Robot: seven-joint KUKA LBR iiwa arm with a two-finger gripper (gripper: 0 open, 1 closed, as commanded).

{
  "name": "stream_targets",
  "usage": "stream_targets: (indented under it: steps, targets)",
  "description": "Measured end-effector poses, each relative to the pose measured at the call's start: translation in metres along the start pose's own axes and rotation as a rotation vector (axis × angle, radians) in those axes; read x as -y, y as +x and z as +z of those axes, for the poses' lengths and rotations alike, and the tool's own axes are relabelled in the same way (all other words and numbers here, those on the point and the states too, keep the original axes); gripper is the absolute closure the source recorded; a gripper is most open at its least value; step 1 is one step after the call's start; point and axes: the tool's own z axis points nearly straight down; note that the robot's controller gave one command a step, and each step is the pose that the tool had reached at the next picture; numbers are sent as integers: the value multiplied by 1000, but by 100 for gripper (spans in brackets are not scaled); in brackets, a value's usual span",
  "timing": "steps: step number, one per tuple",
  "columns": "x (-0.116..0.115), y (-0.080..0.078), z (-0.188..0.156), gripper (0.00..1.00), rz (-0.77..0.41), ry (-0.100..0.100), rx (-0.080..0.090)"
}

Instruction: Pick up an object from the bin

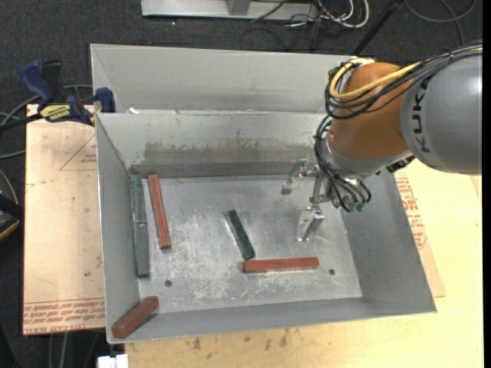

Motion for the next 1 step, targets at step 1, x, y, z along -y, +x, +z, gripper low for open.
stream_targets:
  steps: [1]
  targets:
    - [-16,61,69,100,-165,0,8]
